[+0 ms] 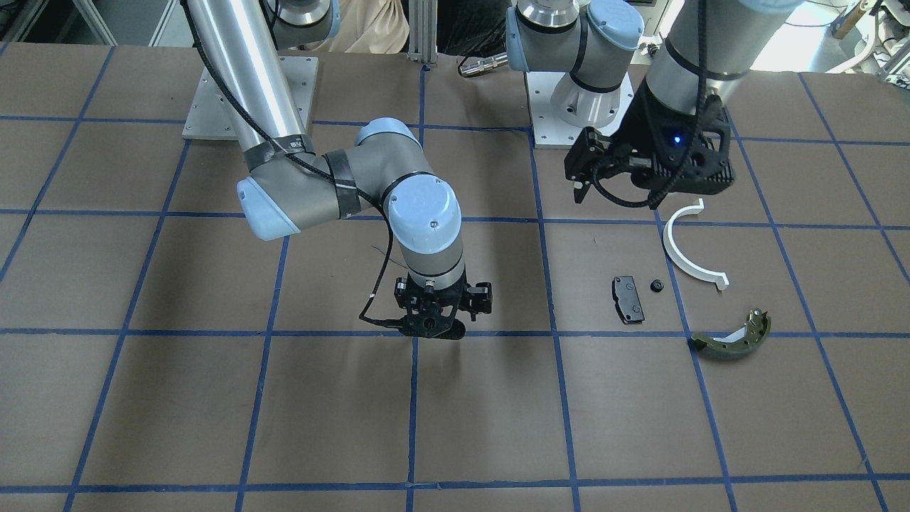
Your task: Place bearing gear from tray to pile
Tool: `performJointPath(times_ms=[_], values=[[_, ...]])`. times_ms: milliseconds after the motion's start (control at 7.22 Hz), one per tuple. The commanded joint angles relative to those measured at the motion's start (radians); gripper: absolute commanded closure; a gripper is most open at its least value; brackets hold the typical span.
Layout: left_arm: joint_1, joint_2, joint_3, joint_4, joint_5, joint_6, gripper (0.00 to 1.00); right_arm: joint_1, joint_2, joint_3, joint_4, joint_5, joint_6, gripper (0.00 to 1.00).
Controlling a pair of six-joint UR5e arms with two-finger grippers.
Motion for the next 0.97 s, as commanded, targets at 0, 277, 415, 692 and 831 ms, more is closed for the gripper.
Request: performJointPath(times_ms=[0, 277, 415, 692, 831], values=[[-0.041, 0.023, -0.014, -0.015, 0.003, -0.006, 0.00, -0.112, -0.058, 0.006, 0.065, -0.005, -0.066, 0.00], [-0.044, -0.013, -0.017, -0.058, 0.002, -0.021, 0.00, -0.265, -0.137, 0.006, 0.163, -0.006, -0.292, 0.00], [-0.068, -0.045, -0.037, -0.034, -0.011, -0.072, 0.00, -0.339, -0.182, 0.006, 0.230, -0.009, -0.382, 0.00], [-0.104, -0.169, -0.078, 0.142, -0.014, -0.170, 0.00, -0.445, -0.288, 0.004, 0.397, -0.023, -0.469, 0.00], [-0.140, -0.237, -0.104, 0.198, -0.011, -0.193, 0.00, -0.462, -0.350, 0.006, 0.456, -0.078, -0.505, 0.00]])
